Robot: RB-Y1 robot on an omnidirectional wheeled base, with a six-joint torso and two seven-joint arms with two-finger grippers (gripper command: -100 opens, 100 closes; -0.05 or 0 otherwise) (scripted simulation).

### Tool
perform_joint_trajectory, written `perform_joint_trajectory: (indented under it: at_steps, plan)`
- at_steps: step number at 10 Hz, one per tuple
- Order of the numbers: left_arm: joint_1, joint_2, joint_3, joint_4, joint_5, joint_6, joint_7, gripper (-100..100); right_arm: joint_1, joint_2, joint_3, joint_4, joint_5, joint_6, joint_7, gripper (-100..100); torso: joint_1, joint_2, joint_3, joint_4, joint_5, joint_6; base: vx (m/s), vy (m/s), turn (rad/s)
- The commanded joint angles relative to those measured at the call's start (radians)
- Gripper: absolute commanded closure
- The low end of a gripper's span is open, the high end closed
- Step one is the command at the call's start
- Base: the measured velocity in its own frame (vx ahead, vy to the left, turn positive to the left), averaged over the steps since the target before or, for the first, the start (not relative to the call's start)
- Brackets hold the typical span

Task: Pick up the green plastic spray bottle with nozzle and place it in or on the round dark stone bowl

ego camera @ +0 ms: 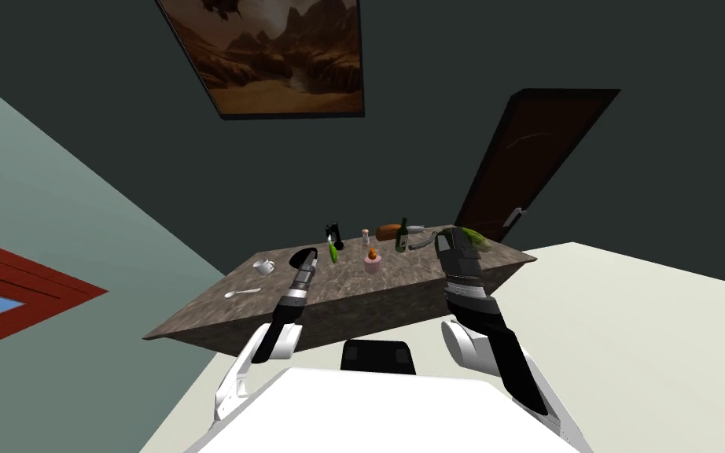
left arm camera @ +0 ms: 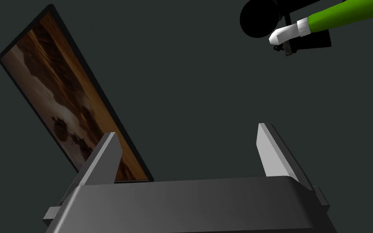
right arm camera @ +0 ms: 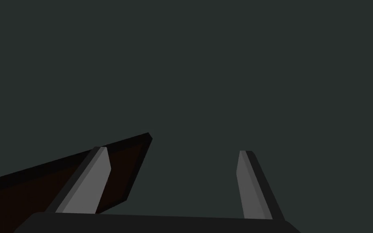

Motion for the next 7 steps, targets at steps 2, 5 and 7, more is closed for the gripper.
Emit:
perform_joint_trajectory:
  at_steps: [2,5,7]
  plan:
    - [-0.022,0.044,0.015,0.052,-0.027,0.059,-0.019,-100,0.0,0.0,0.0,0.0,0.0,0.0,0.0,0,0.0,0.0,0.0,0.0,0.0,0.0,-0.005,-0.058,-0.149]
    - [-0.044,0.09,0.03,0.122,-0.06,0.115,-0.042,-100,0.0,0.0,0.0,0.0,0.0,0.0,0.0,0,0.0,0.0,0.0,0.0,0.0,0.0,-0.001,-0.056,-0.133]
    - [-0.059,0.126,0.04,0.17,-0.082,0.154,-0.059,-100,0.0,0.0,0.0,0.0,0.0,0.0,0.0,0,0.0,0.0,0.0,0.0,0.0,0.0,0.001,-0.062,-0.153]
